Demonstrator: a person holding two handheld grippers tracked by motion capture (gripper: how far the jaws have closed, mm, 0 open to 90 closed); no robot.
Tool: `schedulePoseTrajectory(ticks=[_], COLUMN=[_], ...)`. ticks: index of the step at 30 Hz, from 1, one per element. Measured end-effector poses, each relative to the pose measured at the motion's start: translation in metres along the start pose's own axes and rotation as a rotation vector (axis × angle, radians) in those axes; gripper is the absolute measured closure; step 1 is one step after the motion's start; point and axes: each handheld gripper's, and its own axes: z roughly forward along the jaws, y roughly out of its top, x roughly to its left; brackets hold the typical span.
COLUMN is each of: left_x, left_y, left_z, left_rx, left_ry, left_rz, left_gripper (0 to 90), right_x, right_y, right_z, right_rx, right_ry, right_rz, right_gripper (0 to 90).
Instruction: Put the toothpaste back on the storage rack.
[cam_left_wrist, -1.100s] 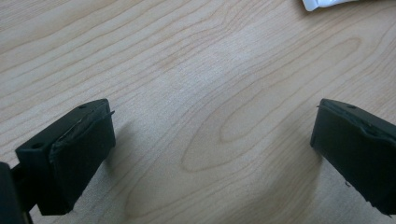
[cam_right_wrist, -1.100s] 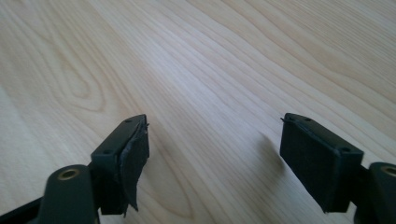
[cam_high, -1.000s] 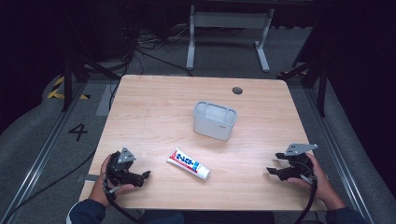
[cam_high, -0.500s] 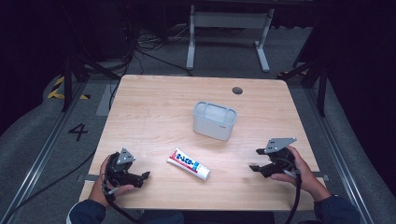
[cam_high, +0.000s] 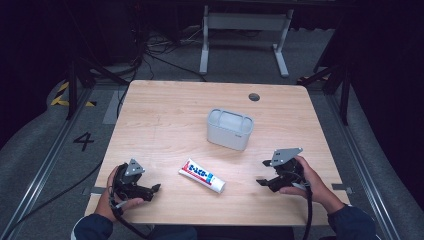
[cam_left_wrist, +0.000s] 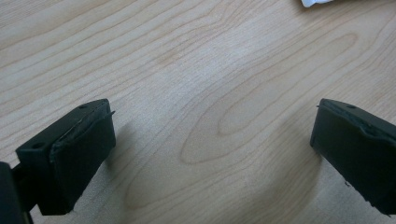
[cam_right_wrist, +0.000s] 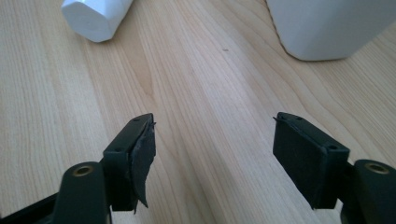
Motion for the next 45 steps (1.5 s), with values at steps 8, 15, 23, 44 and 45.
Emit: schedulePoseTrajectory(ticks=[8, 15, 23, 44, 45], left_x=[0.000, 0.000, 0.000, 0.000, 0.000], left_y=[0.000, 0.000, 0.000, 0.000, 0.000], left_z=[0.000, 0.000, 0.000, 0.000, 0.000], left_rx=[0.001, 0.000, 0.001, 0.001, 0.001], left_ry=[-0.003, -0.003, -0.001, -0.001, -0.001], left_rz=[0.002, 0.002, 0.003, 0.001, 0.002], left_gripper=[0.5, 0.5, 0.5, 0.5, 0.5], right_x=[0.009, 0.017, 0.028, 0.051, 0.052], right_y=[0.015, 0.027, 0.045, 0.082, 0.084], right_z=[0.010, 0.017, 0.026, 0.046, 0.048], right_rx=[-0.002, 0.004, -0.010, -0.035, -0.030], right_ry=[0.030, 0.046, 0.064, 0.097, 0.100], right_rz=[-0.037, -0.064, -0.097, -0.148, -0.153], right_gripper=[31.9, 33.0, 33.3, 33.9, 34.0])
